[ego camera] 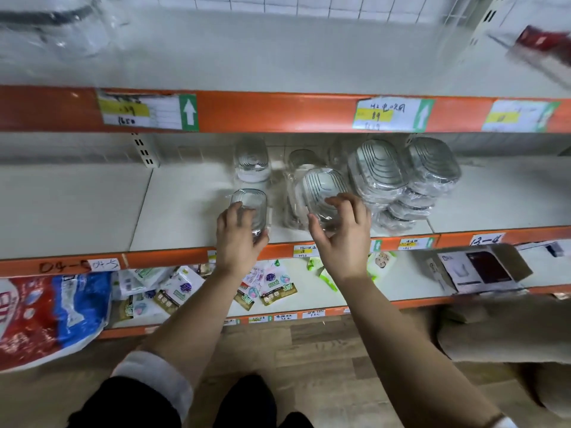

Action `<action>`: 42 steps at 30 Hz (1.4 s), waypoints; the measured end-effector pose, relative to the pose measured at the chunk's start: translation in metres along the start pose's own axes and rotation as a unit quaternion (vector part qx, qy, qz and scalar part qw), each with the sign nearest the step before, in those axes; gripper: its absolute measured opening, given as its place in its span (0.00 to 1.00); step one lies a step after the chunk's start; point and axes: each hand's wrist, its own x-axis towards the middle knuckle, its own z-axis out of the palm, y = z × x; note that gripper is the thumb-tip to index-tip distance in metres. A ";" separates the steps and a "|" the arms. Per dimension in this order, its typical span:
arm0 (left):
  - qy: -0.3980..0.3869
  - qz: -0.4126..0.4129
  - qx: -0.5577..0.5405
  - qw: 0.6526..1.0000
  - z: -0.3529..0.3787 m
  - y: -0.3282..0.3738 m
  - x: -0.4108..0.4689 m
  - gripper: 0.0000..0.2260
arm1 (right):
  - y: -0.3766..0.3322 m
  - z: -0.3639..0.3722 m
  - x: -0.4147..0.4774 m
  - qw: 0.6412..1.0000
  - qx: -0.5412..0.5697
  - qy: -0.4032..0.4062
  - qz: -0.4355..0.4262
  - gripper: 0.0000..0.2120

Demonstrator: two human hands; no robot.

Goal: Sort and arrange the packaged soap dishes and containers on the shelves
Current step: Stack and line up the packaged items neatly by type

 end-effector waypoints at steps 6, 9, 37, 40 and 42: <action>0.002 0.026 -0.008 1.000 -0.059 0.042 -0.049 0.21 | -0.027 -0.060 -0.024 1.000 -0.008 -0.005 -0.013 0.15; 0.016 0.044 -0.021 0.999 -0.092 0.062 -0.070 0.22 | -0.044 -0.089 -0.032 1.000 -0.004 -0.004 -0.018 0.17; 0.087 0.128 -0.002 0.988 -0.295 0.046 0.027 0.27 | -0.165 -0.131 0.085 0.995 0.001 -0.024 -0.099 0.14; 0.071 0.123 0.022 0.990 -0.307 0.033 0.053 0.26 | -0.180 -0.114 0.106 0.995 -0.014 -0.042 -0.087 0.16; 0.068 0.103 0.015 0.992 -0.312 0.023 0.068 0.22 | -0.186 -0.102 0.116 0.994 -0.050 -0.048 -0.081 0.18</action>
